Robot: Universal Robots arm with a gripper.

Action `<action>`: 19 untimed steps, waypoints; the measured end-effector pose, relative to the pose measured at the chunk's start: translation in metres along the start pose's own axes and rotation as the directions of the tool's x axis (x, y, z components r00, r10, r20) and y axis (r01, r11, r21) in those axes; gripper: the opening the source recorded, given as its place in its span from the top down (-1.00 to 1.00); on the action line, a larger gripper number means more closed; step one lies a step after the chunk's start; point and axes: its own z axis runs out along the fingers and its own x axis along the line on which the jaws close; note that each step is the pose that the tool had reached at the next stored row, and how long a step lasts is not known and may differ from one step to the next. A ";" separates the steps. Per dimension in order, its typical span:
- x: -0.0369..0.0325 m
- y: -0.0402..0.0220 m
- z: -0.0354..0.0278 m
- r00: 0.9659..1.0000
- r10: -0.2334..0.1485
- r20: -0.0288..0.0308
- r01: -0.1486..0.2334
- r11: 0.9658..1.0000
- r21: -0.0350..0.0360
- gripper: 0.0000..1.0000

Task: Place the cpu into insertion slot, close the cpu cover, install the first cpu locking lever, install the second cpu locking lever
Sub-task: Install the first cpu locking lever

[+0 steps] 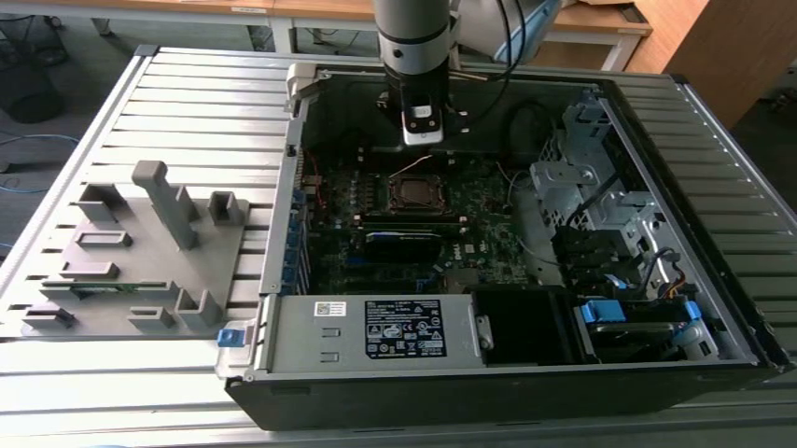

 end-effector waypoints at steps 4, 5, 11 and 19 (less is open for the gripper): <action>-0.0031 -0.0051 -0.0011 1.000 0.000 0.001 0.000 1.000 0.000 0.80; -0.0038 -0.0062 -0.0013 1.000 0.000 0.001 0.000 1.000 -0.001 0.80; -0.0065 -0.0122 0.0016 1.000 -0.001 0.004 0.001 1.000 -0.006 0.80; -0.0063 -0.0130 0.0047 1.000 0.000 0.001 0.000 1.000 -0.012 0.80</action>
